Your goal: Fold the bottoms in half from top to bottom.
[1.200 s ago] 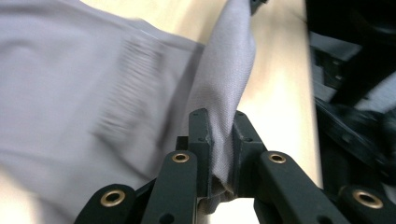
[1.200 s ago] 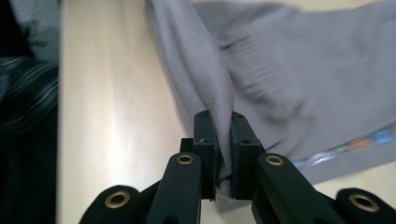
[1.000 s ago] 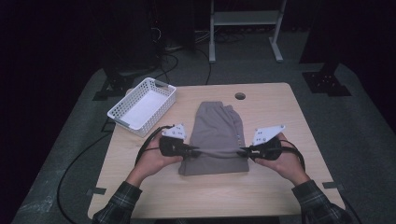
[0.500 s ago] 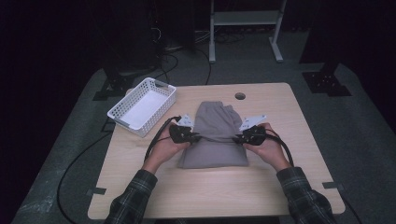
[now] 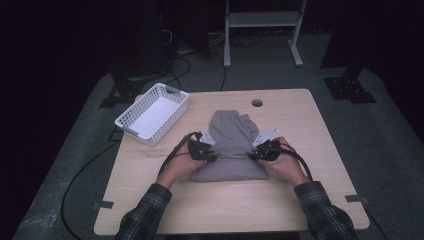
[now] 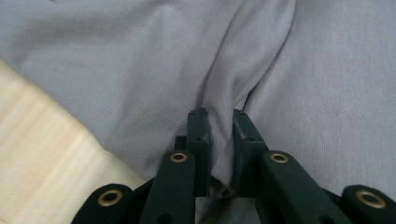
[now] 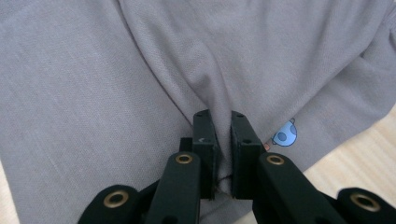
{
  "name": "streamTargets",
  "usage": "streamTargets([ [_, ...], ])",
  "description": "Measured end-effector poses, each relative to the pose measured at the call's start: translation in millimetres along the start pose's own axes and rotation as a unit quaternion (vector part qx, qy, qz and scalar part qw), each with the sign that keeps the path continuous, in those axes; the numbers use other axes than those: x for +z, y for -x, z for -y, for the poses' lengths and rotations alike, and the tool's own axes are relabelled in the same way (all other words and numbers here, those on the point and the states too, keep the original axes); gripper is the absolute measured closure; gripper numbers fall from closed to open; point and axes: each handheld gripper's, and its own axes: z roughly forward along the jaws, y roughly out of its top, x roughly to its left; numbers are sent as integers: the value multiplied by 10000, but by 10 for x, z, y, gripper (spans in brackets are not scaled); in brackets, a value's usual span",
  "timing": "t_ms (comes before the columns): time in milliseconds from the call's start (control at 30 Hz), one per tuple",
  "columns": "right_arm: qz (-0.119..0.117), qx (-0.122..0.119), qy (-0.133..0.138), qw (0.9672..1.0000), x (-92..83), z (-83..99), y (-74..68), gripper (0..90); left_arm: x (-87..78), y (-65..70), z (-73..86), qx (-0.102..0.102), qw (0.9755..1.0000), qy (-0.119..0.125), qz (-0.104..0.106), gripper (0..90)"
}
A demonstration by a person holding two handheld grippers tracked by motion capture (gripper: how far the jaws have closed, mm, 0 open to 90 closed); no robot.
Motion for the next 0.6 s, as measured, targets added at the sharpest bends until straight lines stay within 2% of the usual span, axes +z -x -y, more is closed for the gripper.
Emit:
streamTargets([
  [67,-46,-9,-10,10000,-23,21,-34,821,-22,55,9,-64,9999,-66,82,792],
  [200,-152,-102,-60,9998,-78,63,-122,819,-55,140,26,-37,9997,-158,158,790],
  [233,-187,-155,-70,9997,-92,75,-140,819,-76,195,45,-9,9996,-183,204,790],
  [400,-316,-202,-106,9992,-162,133,-250,818,-128,326,110,15,9988,-184,457,787],
  [433,-316,-202,-106,9992,-162,133,-250,818,-128,326,110,15,9988,-184,457,787],
  [500,-416,-237,-115,9988,-212,178,-322,818,-157,400,148,26,9980,-181,610,786],
  [533,-416,-237,-115,9988,-212,178,-322,818,-157,400,148,26,9980,-181,610,786],
  [600,-476,-296,-136,9983,-254,214,-390,818,-185,486,175,49,9974,-203,684,786],
])
